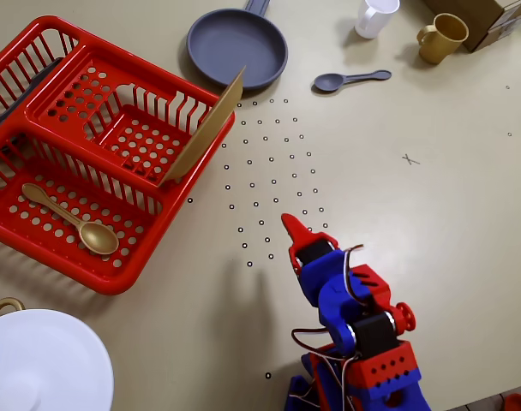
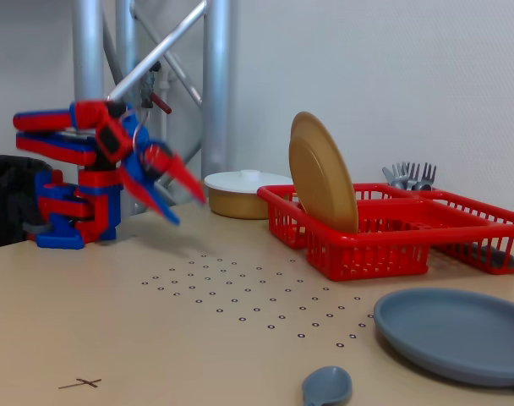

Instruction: Grasp the plate, place it on the cross drawn on the table.

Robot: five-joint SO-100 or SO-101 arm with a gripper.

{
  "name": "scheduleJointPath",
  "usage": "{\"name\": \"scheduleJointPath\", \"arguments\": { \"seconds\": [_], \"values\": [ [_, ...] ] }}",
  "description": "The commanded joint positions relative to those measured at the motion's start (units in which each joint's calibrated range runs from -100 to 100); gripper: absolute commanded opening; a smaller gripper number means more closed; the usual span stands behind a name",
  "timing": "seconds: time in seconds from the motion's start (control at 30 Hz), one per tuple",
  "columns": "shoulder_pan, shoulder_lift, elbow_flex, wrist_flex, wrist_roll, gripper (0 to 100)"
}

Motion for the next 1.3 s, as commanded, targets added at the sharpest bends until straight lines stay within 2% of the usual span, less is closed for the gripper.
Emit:
{"name": "scheduleJointPath", "arguments": {
  "seconds": [0.0, 0.1, 0.2, 0.37, 0.57, 0.67, 0.83, 1.27],
  "values": [
    [-3.0, 6.8, -15.6, -0.1, 6.5, 17],
    [-6.1, 13.6, -25.4, 0.4, 11.3, 10],
    [-8.7, 18.0, -31.8, 0.0, 14.0, 10],
    [-13.8, 22.3, -40.4, 1.1, 21.9, 23],
    [-16.5, 26.0, -48.7, -0.4, 24.4, 43],
    [-17.3, 28.6, -50.4, -0.4, 27.3, 46],
    [-17.8, 33.9, -53.7, -2.1, 28.0, 43],
    [-13.9, 42.4, -53.5, -7.1, 27.2, 43]
  ]
}}
